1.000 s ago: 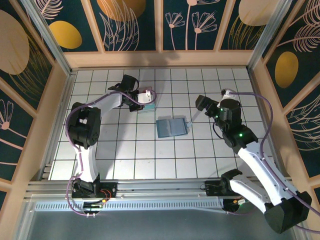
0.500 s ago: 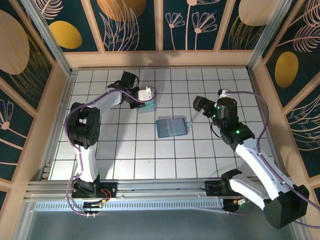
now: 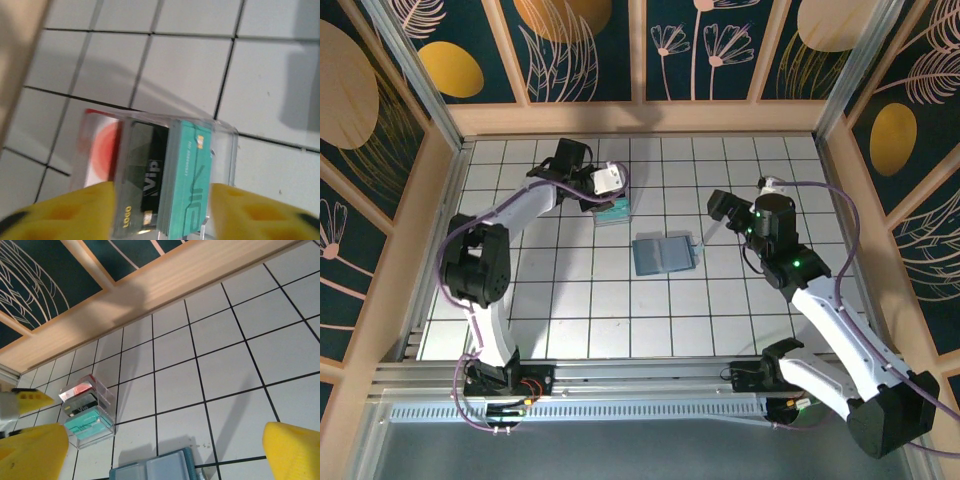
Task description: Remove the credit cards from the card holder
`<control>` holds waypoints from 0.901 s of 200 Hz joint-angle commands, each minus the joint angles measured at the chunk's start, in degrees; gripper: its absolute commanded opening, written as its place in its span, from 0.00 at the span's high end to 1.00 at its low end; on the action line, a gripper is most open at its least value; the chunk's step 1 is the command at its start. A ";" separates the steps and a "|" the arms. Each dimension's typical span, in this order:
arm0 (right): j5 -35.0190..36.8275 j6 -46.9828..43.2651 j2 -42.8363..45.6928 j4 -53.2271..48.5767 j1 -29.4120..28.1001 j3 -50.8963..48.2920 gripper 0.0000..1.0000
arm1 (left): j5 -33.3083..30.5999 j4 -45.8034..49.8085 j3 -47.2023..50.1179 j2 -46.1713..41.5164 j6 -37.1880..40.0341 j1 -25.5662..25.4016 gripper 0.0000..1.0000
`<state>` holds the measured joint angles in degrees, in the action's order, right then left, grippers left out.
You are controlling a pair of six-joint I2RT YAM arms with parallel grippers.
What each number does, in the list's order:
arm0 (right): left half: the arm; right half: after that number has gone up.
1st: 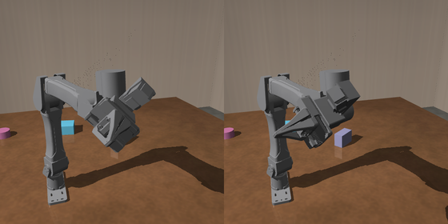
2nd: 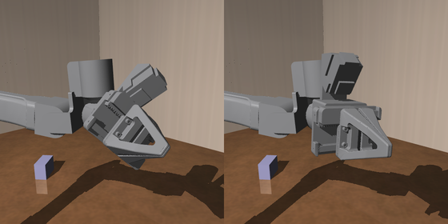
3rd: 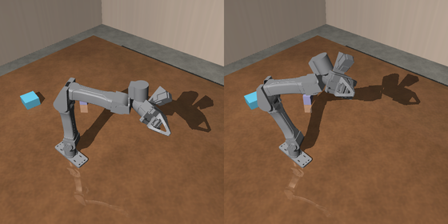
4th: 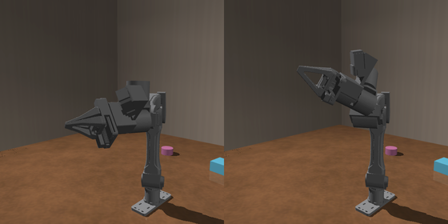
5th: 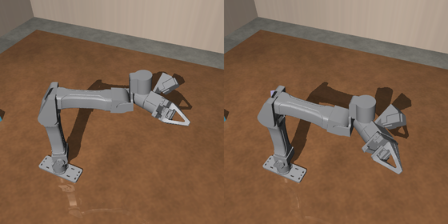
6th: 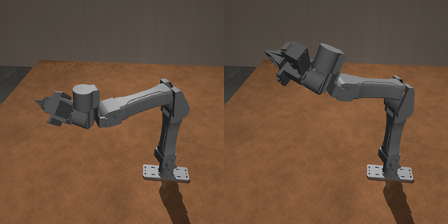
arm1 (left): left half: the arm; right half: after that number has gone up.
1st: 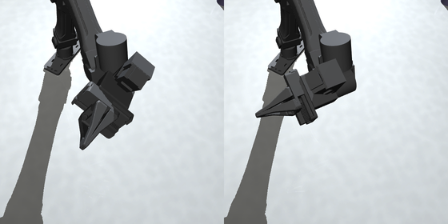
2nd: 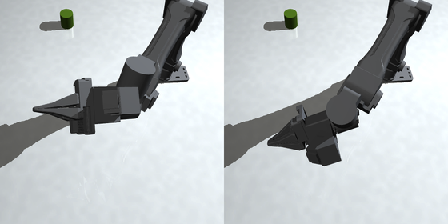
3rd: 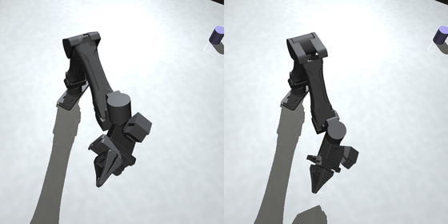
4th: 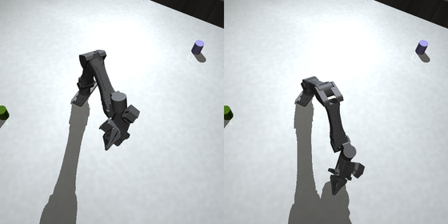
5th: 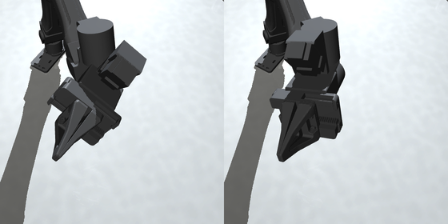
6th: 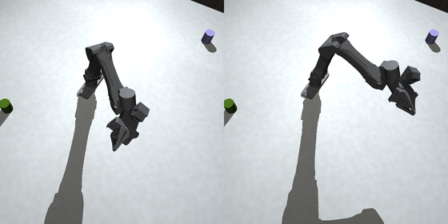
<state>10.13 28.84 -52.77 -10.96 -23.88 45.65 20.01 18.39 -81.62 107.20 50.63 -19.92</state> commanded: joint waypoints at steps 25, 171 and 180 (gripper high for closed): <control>8.12 -0.45 3.53 -1.27 0.47 0.19 0.01 | -0.70 -14.72 13.23 -14.51 -17.62 0.31 0.08; 17.41 -12.53 6.10 15.50 2.87 -15.27 0.01 | -46.20 -41.62 54.02 -40.37 -57.04 0.24 0.01; 17.99 -14.34 6.33 18.45 3.19 -17.32 0.01 | -47.66 -42.80 55.10 -40.57 -56.96 0.32 0.01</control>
<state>24.69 21.08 -47.77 -3.03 -21.56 32.18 -19.20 -16.91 -29.34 68.14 -1.41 -19.92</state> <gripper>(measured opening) 0.991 0.988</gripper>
